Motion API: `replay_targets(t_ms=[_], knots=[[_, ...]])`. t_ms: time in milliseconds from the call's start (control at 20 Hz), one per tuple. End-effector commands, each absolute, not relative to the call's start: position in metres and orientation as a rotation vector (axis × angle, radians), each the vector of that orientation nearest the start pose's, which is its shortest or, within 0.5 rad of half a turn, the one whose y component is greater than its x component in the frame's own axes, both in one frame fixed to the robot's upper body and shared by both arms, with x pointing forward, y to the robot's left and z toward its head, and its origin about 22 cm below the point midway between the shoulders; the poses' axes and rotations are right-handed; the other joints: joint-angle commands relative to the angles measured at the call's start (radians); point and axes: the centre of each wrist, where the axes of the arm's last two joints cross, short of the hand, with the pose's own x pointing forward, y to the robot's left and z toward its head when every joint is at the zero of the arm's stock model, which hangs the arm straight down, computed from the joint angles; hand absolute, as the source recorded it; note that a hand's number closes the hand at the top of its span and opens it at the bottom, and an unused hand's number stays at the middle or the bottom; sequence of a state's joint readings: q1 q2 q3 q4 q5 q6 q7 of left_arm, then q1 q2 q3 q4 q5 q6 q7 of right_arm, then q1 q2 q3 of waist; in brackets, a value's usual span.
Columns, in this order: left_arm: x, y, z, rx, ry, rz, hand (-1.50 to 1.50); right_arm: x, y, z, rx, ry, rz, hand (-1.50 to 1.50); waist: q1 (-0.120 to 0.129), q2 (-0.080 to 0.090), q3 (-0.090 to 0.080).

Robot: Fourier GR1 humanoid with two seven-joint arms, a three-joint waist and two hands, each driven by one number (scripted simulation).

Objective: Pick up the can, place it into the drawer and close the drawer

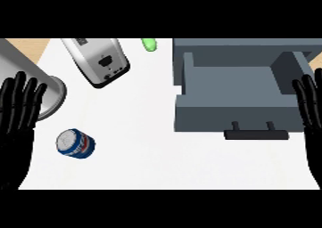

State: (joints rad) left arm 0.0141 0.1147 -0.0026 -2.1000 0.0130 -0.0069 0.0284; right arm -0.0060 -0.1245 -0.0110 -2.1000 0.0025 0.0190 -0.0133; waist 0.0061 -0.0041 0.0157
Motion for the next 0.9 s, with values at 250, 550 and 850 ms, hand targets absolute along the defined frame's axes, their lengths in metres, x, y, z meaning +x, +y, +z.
replay_targets(t_ms=[250,550,850], knots=[[0.181,0.284,0.125,0.039,-2.1,-0.068,-1.5,0.214,-0.234,0.119,-0.007,-2.073,0.129,-1.5,-0.002,0.003,-0.016],[0.15,0.305,0.121,0.21,-1.68,-0.017,-1.5,0.197,-0.27,0.092,-0.216,-1.772,-0.106,-1.5,0.005,0.002,-0.015],[0.132,0.298,0.136,0.217,-1.699,0.006,-1.5,0.177,-0.289,0.087,-0.227,-1.77,-0.107,-1.5,-0.004,0.003,-0.016]])
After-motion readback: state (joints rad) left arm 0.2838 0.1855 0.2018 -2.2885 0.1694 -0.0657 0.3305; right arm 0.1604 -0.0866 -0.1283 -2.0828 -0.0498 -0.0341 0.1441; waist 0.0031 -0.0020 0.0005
